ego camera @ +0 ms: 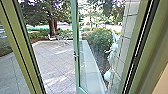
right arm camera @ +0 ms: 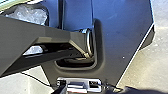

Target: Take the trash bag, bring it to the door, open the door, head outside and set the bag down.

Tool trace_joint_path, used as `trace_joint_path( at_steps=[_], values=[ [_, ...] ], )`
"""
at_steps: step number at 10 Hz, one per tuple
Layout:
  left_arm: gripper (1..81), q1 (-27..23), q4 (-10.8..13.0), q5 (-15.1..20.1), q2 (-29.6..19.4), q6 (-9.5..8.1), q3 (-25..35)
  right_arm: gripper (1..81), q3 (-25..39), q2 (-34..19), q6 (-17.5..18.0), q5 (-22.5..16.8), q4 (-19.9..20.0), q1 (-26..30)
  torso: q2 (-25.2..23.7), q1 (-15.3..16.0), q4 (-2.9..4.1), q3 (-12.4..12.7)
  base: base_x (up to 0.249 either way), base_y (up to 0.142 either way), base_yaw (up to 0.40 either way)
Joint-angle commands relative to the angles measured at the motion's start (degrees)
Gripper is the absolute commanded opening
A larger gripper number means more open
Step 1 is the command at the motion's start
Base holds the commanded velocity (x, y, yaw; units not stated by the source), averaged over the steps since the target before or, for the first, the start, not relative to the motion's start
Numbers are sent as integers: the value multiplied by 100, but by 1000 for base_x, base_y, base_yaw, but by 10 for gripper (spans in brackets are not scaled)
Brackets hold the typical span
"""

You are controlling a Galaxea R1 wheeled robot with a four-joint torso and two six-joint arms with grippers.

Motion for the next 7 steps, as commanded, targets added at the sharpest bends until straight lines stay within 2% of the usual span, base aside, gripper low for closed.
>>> trace_joint_path(
  at_steps=[1,7],
  values=[
    [10,-215,22,335,-24,22,18,811,44,24,-27,-387,-18,214,0,0,0,0,91,0,0],
    [10,-215,14,335,-15,22,18,811,18,24,-27,-379,-9,187,0,2,0,0,91,0,0]
  ],
)
